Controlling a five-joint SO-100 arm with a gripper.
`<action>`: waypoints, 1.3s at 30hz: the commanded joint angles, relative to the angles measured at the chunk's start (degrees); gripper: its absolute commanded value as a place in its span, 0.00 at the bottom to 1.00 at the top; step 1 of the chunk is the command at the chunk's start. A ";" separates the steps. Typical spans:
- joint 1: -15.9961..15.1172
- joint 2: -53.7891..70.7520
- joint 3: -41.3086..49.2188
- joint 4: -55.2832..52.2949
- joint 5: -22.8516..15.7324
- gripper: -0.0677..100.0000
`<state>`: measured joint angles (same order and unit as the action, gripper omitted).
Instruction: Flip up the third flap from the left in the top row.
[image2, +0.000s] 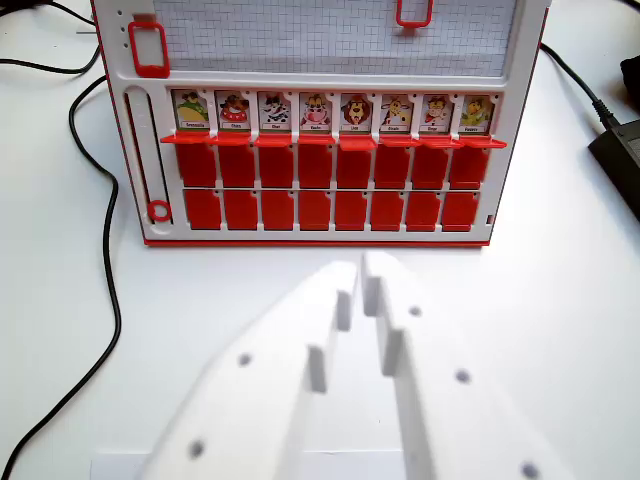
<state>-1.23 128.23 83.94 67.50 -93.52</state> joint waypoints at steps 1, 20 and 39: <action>-0.97 2.20 -0.88 -0.79 -0.18 0.00; -0.88 2.55 -0.79 -0.53 -0.18 0.00; -0.97 2.37 0.26 -0.26 0.00 0.00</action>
<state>-1.93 128.23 84.55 67.50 -93.52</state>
